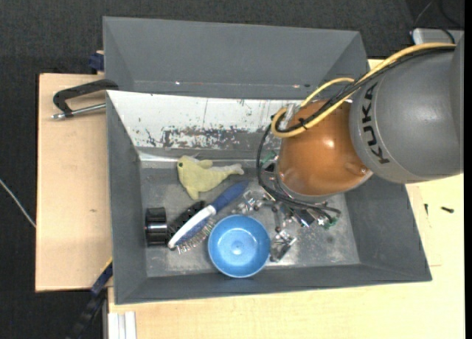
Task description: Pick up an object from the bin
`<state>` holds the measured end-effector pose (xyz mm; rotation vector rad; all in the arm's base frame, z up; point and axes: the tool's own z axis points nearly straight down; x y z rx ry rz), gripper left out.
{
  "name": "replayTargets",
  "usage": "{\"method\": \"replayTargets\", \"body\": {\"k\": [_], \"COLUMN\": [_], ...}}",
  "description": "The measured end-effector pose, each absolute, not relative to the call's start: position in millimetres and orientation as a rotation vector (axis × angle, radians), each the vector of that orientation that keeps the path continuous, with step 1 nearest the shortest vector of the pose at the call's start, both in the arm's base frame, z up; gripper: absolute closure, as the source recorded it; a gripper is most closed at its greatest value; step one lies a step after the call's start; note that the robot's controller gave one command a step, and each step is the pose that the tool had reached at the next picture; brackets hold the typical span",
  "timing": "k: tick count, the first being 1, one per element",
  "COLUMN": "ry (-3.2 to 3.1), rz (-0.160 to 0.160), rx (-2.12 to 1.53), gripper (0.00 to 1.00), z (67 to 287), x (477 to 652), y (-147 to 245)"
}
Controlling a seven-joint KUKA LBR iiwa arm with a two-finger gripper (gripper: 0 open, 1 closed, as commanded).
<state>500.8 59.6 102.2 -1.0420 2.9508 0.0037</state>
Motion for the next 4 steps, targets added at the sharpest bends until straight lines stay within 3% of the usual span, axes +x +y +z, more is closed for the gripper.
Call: {"method": "replayTargets", "body": {"k": [1,2,3,4], "ry": [2.845,2.542,2.542,2.531], "rz": [0.003,-0.004,-0.001,-0.002], "rx": [-1.316,-1.85,-1.846,-1.84], "gripper": [0.0,0.0,0.0,1.0], "z": [127.8,71.3,72.0,75.3], "x": [496.3,502.9,503.3,506.3], "y": [124.9,170.8,170.9,173.5]}}
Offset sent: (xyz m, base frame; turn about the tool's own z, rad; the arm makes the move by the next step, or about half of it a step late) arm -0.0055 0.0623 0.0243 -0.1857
